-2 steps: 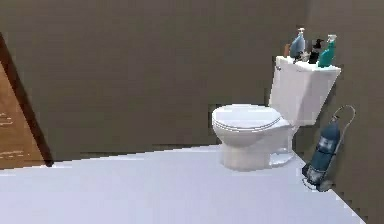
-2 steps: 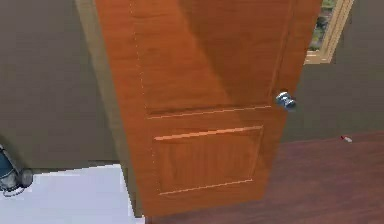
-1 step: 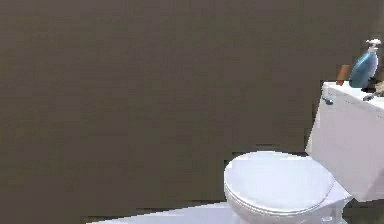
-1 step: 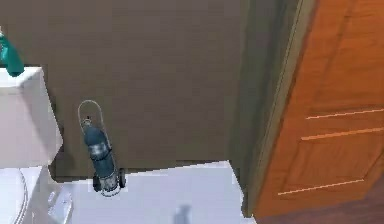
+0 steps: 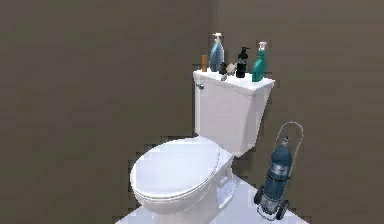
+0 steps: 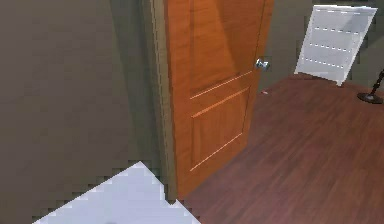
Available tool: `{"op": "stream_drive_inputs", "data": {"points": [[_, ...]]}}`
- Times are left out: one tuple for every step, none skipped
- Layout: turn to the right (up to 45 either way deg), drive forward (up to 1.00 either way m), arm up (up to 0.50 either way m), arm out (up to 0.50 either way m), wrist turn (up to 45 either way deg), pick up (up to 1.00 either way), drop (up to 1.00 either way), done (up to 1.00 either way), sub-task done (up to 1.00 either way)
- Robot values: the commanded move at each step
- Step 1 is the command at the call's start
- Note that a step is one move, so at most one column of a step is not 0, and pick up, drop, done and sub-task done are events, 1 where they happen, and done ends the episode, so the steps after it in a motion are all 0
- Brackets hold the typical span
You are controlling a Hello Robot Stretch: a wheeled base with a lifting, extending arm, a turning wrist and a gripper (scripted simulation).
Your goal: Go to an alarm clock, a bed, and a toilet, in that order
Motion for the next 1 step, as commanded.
{"op": "stream_drive_inputs", "data": {"points": [[0.0,0.0,0.0,0.0,0.0,0.0,0.0,1.0,0.0]]}}
